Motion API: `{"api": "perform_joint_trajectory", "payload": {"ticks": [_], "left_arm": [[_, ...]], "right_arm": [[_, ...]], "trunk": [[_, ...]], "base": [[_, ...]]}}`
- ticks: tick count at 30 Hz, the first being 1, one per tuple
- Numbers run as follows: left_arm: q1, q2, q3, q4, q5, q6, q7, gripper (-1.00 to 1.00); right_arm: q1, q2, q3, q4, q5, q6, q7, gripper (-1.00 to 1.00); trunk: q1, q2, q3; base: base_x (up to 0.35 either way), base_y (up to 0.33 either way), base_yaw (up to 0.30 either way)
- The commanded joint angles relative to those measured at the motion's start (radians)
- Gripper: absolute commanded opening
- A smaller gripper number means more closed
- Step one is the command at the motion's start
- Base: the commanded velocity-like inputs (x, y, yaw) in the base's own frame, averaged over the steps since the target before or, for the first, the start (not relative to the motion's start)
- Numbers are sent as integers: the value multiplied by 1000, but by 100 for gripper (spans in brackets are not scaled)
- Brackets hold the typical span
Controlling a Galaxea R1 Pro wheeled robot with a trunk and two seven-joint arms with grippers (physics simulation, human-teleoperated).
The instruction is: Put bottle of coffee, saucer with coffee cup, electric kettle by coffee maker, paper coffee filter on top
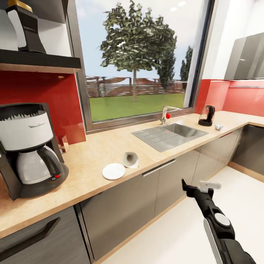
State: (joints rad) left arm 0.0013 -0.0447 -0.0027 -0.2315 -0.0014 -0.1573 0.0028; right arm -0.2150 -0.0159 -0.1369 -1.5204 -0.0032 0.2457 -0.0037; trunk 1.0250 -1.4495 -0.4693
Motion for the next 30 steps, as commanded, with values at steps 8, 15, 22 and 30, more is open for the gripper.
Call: {"api": "perform_joint_trajectory", "payload": {"ticks": [8, 15, 22, 30], "left_arm": [[0, 0, 1, -1, -2, -2, 0, 100], [0, 0, 1, 0, -2, -2, 0, 100], [0, 0, 2, 0, -2, -2, 0, 100], [0, 8, 4, 0, -1, -2, 0, 100]], "right_arm": [[-94, 36, 152, -20, 7, 10, -54, 100], [-176, 113, 301, -18, 6, 46, -245, 100], [-179, 131, 530, 1, 4, 54, -361, 100], [-179, 132, 553, 46, 5, 58, -363, 100]], "trunk": [[0, -1, -1], [0, -1, -1], [0, -1, -1], [0, -1, -1]], "base": [[0, 0, 0], [0, 0, 0], [0, 0, 0], [46, 25, 0]]}}
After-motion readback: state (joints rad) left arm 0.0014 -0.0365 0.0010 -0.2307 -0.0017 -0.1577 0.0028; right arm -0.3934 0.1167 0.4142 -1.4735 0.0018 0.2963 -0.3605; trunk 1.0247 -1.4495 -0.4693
